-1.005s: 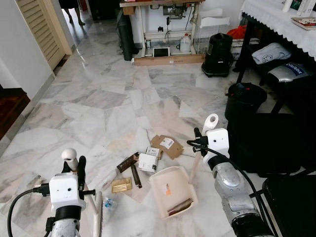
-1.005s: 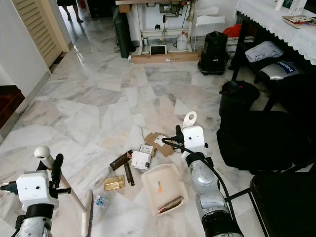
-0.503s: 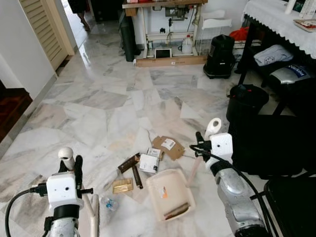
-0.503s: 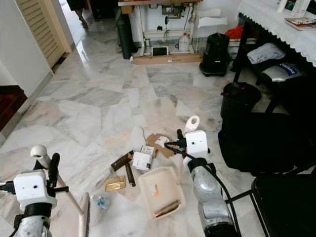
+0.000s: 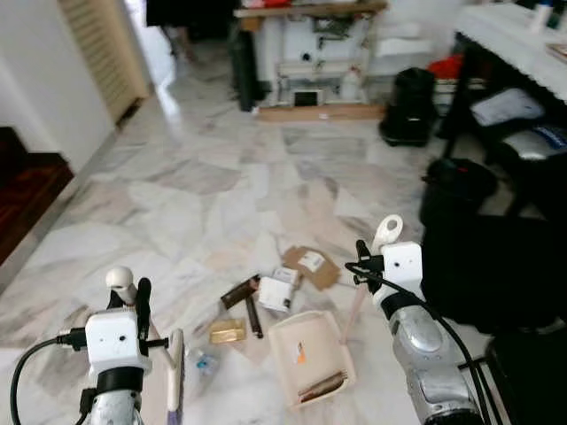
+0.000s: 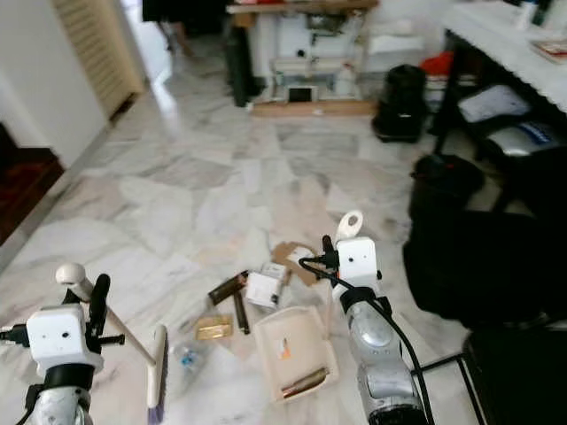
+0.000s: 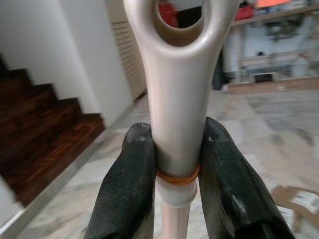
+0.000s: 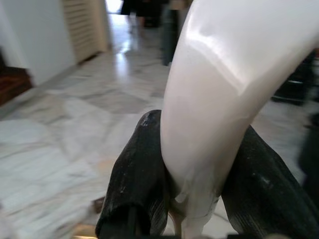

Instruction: Sweep floor

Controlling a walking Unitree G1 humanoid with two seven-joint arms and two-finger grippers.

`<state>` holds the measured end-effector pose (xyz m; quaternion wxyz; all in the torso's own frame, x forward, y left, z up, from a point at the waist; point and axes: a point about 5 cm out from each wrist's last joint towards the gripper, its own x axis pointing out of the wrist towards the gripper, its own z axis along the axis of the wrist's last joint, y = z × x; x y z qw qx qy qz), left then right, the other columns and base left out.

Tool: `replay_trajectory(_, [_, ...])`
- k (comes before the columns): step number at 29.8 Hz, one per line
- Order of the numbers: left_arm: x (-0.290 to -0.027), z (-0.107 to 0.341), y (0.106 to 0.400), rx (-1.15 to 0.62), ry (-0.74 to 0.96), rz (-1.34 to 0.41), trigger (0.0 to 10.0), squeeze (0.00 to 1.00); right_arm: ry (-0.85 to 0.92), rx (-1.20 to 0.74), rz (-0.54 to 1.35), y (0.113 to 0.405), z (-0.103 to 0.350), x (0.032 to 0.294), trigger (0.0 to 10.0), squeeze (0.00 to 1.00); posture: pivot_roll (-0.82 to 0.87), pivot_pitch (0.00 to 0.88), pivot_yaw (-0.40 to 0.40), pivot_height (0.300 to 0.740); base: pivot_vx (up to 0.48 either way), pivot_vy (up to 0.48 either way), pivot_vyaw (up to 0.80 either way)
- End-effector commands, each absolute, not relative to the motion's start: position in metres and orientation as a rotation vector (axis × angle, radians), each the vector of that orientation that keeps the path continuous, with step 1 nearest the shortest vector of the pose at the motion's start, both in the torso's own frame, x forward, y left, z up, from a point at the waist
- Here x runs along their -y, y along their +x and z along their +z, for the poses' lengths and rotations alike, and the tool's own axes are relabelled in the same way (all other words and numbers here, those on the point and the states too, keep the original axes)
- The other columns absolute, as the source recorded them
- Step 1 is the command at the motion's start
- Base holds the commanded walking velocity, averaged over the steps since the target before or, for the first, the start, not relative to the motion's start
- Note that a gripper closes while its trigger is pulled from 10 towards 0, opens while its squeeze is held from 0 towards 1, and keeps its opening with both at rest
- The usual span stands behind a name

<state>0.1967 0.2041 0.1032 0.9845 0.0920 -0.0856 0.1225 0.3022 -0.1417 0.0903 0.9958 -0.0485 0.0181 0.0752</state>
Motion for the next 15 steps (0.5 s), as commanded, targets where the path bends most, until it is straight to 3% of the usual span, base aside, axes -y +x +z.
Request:
replay_trajectory(1, [-0.2032,0.1142,0.1993,0.225,0.204,0.248,10.0,0.0,-0.073,0.038,0.172,0.3077,0.1088,0.1342,10.0,0.0,-0.12,0.0,0.07,0.74,0.0,0.0,0.8])
replay_trajectory(15, [-0.2071,0.1168,0.2,0.231,0.222,0.283,10.0,0.0,-0.053,0.038,0.196,0.3144,0.1135,0.1244,10.0,0.0,-0.1,0.0,0.051,0.74,0.0,0.0,0.8])
